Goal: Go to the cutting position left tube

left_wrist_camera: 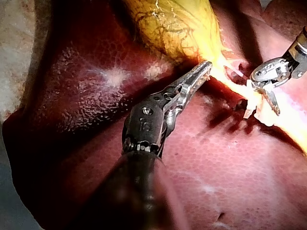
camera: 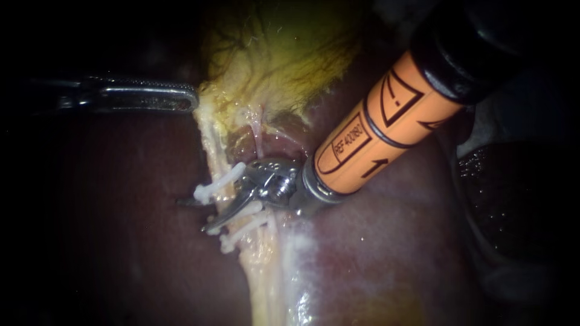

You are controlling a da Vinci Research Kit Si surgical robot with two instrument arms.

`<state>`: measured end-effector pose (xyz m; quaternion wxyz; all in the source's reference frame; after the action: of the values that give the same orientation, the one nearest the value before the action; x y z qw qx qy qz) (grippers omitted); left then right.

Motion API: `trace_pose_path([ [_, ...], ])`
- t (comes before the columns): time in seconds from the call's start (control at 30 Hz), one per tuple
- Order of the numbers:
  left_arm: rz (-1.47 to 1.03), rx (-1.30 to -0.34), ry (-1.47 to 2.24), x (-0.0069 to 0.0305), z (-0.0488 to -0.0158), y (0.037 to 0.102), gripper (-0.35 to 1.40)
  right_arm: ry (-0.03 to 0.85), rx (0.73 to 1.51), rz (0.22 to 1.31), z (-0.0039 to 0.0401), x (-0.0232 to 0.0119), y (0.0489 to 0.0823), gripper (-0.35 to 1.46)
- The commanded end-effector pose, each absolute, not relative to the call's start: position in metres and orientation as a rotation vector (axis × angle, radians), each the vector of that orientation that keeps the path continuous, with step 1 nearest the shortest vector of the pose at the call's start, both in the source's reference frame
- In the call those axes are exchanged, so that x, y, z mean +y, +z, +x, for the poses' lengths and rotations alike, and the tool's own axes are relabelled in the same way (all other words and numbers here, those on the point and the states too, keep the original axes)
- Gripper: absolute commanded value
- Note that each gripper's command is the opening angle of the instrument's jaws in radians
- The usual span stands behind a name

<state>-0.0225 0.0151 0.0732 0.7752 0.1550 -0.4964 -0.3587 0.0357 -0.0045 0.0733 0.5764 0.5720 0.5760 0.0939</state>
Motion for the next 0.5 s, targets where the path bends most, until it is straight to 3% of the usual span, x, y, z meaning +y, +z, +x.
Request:
trace_pose_path([
  [0.03, 0.336, -1.074, -0.777, 0.0151, -0.0225, 0.0732, -0.35, 0.218, 1.347, 1.344, 0.0357, -0.0045, 0.0729, 1.07],
  [0.5, 0.335, -1.074, -0.777, 0.0151, -0.0225, 0.0732, -0.35, 0.218, 1.352, 1.362, 0.0356, -0.0043, 0.0701, 1.07],
])
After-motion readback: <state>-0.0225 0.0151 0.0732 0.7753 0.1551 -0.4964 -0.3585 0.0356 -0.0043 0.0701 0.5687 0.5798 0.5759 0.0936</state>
